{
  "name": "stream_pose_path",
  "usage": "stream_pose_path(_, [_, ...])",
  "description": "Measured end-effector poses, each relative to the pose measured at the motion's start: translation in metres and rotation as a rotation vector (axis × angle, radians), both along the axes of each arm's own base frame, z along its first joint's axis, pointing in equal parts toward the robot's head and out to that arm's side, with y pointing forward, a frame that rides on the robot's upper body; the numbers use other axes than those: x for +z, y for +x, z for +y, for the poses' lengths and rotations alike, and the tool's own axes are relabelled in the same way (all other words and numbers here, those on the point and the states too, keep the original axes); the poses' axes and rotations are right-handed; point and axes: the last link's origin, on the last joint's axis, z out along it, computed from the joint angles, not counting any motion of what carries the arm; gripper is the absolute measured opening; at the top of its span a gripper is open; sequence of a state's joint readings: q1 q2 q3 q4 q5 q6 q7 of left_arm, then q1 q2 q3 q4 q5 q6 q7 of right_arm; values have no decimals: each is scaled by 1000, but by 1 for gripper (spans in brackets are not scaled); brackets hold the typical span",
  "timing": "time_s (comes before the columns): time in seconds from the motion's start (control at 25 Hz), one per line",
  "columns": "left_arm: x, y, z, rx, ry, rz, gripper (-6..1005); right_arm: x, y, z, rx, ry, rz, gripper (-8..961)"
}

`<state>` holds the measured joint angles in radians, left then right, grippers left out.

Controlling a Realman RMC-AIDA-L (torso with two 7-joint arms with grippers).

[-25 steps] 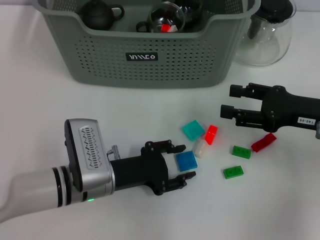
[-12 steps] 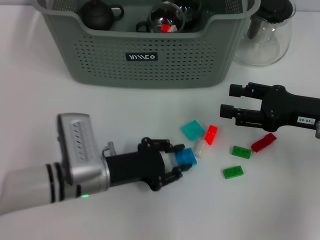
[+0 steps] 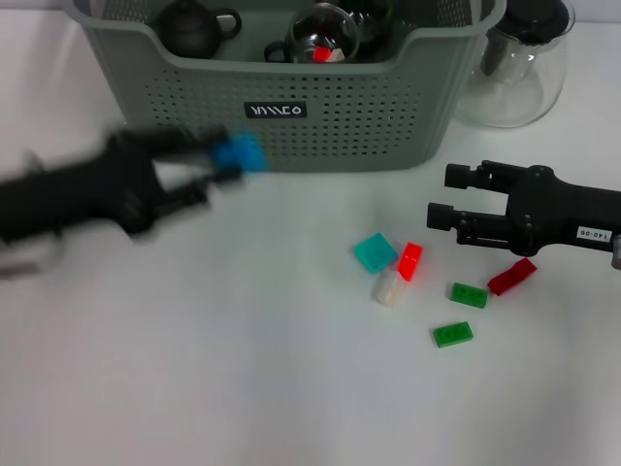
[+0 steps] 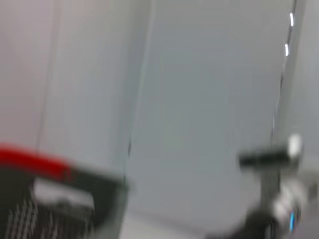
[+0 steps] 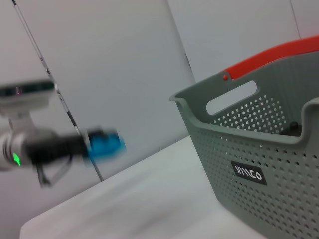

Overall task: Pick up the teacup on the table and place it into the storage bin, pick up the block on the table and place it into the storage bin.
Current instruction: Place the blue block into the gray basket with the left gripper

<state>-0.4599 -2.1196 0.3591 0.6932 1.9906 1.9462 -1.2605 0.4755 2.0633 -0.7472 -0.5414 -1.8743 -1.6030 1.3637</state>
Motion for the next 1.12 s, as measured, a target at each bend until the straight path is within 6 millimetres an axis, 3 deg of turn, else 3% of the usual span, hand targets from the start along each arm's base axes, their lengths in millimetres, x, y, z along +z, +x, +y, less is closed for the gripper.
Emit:
stream_pose_path(0.2, [66,40,49,55,-6,-20,446,-1,-1,0,3,-4,-1,795])
stream_pose_path(0.36, [80,86,104,148,9,100,456,-2,-2,0,5,-6,-1,795])
stream_pose_path(0.48, [69,121,141,217,33,237,464,-3,-2,0,7,-8,-1,795])
stream_pose_path(0.64, [33,150,177,281,80,483,474,-4,-3,1,10,-10,-2,794])
stream_pose_path(0.92, [-41,155,195,328,112,697,491,-5,-3,2,6,-5,-8,794])
stream_pose_path(1.12, [-60,154,196,335,119,735,504,-7,-1,1,-1,-3,-12,794])
